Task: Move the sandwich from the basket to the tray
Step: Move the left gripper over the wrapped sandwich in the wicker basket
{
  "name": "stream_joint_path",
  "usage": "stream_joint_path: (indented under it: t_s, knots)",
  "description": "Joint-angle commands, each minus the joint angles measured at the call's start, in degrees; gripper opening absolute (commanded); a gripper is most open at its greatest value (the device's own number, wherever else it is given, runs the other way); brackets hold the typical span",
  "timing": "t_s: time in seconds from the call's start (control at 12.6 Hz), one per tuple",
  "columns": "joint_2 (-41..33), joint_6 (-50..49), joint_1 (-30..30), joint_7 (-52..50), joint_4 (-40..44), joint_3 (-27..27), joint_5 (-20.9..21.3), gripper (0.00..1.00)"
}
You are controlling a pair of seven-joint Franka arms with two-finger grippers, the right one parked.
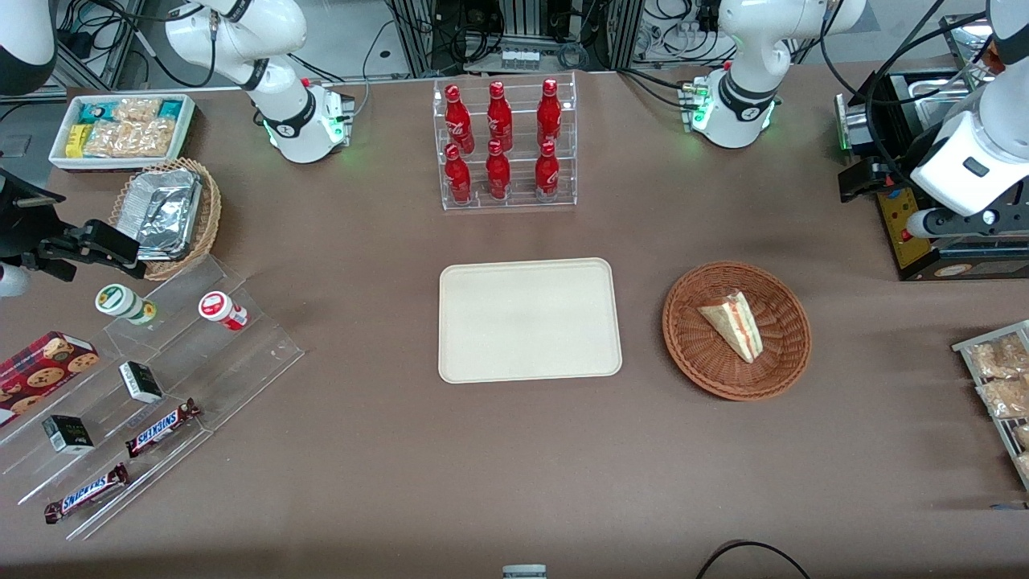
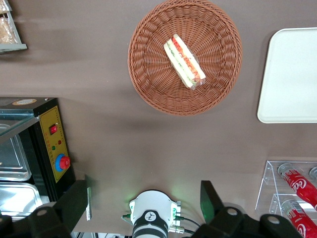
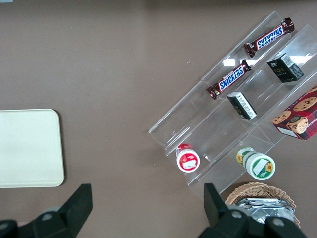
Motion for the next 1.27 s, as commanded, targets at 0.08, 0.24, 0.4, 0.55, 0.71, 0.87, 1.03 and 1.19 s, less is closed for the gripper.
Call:
stream_joint_path:
  t_s: [0.08, 0.24, 0.4, 0.55, 0.71, 0.87, 1.03, 1.19]
  knots:
    - [1.15, -0.96, -0.93, 0.81, 1.13, 0.71, -1.03, 1.0]
    - [2.2, -0.44, -0.84, 0.98, -0.63, 0.63, -1.13, 1.0]
    - [2.73, 1.23, -0.84, 0.98, -3.96, 0.62, -1.91, 1.0]
    - [3.69, 6.04, -0.84, 0.98, -8.61, 0.01, -2.01, 1.0]
    - [3.18, 13.85, -0.84, 0.54, -15.62, -1.05, -1.48, 1.0]
    - [2.21, 21.24, -0.93, 0.02, -21.96, -1.13, -1.3, 1.0]
    - [2.29, 26.96, -0.93, -2.26, -25.32, -1.13, -1.21, 1.0]
    - [2.21, 35.38, -1.54, -7.52, -30.66, -1.31, -1.21, 1.0]
